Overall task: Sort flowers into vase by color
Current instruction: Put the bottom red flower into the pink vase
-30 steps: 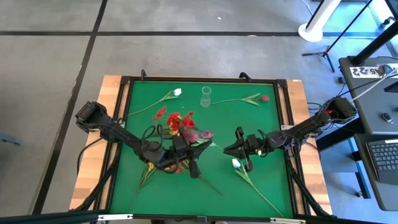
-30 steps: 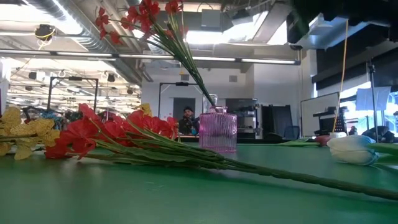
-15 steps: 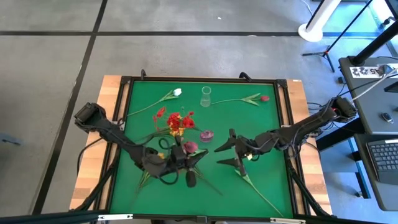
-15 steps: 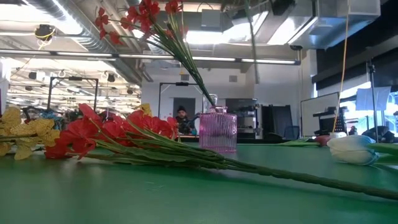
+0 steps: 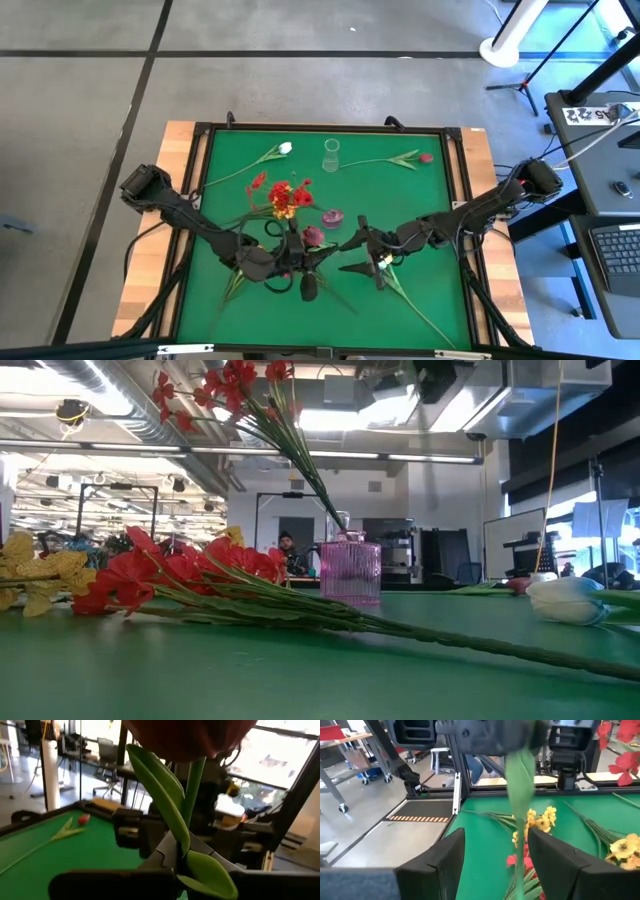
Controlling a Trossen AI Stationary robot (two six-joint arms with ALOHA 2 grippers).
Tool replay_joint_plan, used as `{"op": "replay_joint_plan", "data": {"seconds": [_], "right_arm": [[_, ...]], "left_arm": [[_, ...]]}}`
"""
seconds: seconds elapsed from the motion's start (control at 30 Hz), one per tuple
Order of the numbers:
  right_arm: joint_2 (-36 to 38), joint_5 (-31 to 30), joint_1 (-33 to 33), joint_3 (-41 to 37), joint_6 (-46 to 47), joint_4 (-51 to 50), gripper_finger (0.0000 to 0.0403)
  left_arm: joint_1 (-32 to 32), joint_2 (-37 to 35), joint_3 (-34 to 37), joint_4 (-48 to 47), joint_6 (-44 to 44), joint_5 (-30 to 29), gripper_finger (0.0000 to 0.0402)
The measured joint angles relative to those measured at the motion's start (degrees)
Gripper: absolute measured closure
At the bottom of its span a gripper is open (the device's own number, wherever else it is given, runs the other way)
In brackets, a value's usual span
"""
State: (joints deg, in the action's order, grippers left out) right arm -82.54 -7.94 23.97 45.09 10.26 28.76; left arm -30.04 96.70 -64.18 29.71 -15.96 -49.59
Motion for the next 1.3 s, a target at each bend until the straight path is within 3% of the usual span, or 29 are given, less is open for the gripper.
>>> {"op": "replay_joint_plan", "data": {"seconds": [0.23, 0.67, 0.97, 1.3], "right_arm": [[-0.4, 0.0, 0.0, 1.6, 0.0, 0.4, 0.0214], [-0.4, -0.9, 0.0, 2.0, -0.5, -1.0, 0.0389], [-0.4, -0.9, 0.0, 2.0, -1.5, -1.6, 0.0396], [-0.4, -2.8, 0.1, 2.0, -1.7, -2.5, 0.0400]], "left_arm": [[-0.1, 0.0, 0.0, -4.3, -3.5, 0.8, 0.0401], [-0.5, 0.0, 0.0, -4.8, -4.6, 1.4, 0.0402], [-0.6, 0.0, 0.0, -4.9, -4.6, 1.3, 0.0399], [-1.2, 0.0, 0.0, -4.2, -3.9, -2.0, 0.0316]]}}
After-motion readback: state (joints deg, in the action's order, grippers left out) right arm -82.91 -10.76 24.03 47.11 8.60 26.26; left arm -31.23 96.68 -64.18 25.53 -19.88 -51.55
